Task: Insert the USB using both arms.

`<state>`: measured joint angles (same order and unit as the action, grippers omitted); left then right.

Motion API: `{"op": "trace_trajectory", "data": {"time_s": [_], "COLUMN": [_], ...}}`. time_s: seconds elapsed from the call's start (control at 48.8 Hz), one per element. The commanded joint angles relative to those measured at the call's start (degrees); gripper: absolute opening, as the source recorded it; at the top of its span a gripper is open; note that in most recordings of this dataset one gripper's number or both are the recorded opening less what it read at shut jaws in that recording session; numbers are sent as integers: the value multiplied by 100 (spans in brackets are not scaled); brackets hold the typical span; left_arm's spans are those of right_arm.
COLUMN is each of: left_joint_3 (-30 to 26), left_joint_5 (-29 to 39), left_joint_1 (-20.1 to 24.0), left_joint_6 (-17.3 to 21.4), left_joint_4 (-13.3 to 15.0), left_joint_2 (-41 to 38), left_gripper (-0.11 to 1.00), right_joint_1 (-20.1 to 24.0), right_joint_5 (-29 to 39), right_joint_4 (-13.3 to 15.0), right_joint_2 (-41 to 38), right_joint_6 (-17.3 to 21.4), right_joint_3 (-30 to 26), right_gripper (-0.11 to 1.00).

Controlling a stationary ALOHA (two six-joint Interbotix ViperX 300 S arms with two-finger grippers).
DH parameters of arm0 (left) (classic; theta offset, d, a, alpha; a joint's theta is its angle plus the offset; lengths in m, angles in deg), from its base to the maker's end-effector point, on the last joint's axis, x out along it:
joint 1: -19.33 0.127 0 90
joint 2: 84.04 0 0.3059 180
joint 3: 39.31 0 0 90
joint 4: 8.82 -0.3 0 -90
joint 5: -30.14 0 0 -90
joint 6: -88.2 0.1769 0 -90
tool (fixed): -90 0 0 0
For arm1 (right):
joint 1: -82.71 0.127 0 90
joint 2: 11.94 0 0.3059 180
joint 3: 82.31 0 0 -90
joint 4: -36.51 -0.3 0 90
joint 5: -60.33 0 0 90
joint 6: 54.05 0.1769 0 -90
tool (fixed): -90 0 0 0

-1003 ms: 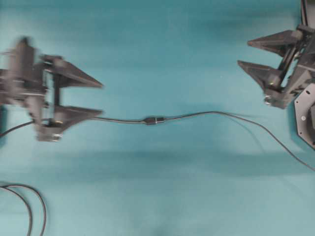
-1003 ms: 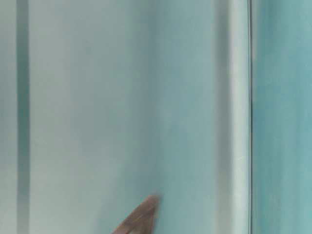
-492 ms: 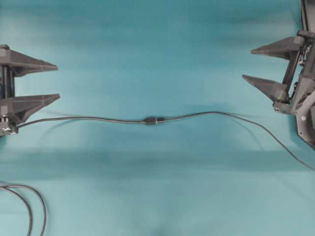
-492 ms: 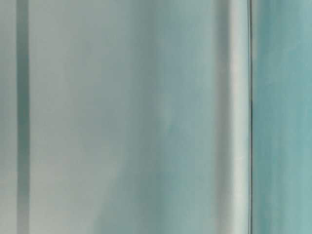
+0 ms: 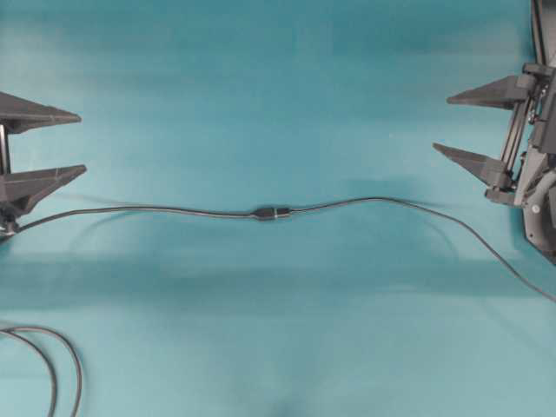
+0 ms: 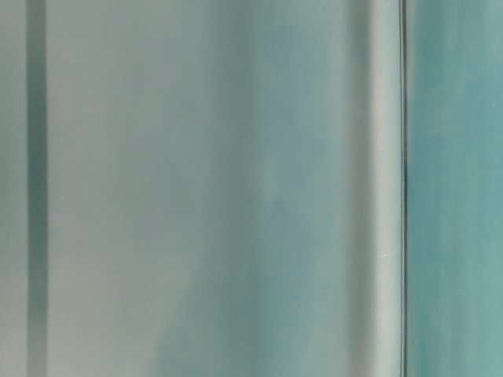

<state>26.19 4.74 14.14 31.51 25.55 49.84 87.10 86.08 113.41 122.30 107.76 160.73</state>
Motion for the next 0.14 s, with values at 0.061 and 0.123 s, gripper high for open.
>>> {"op": "trace_trajectory", "data": {"time_s": [0.061,0.123], "left_joint_3": [9,18], "left_joint_5": [-53,-44], "left_joint_1": [62,79], "left_joint_6": [97,97], "left_joint_4": [-18,-18], "left_joint_2": [26,26], "left_gripper": [92,92], "right_joint_1": [-290,-352], "right_joint_5": [-18,-18], "right_joint_4": [0,0], "right_joint_2": [132,176], "right_joint_6": [9,-9], "right_joint_3": [-35,-53], "right_gripper": [83,83]}}
